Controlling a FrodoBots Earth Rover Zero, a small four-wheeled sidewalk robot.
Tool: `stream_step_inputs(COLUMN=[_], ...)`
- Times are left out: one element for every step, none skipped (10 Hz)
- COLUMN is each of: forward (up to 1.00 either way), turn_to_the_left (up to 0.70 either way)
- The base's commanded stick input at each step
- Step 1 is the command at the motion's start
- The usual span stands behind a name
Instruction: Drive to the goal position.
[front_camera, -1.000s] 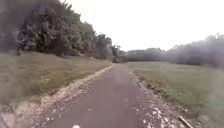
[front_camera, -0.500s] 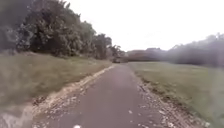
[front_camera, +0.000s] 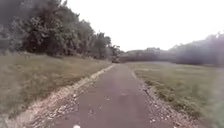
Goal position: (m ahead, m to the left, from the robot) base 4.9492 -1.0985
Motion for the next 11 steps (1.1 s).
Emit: stream_step_inputs(forward=[0.70, 0.70, 0.70, 0.70, 0.70, 0.70, 0.70, 0.70, 0.70, 0.70, 0.70], turn_to_the_left=[-0.07, -0.13, -0.14, -0.14, -0.13, -0.11, -0.08, -0.11, -0.13, -0.11, -0.08])
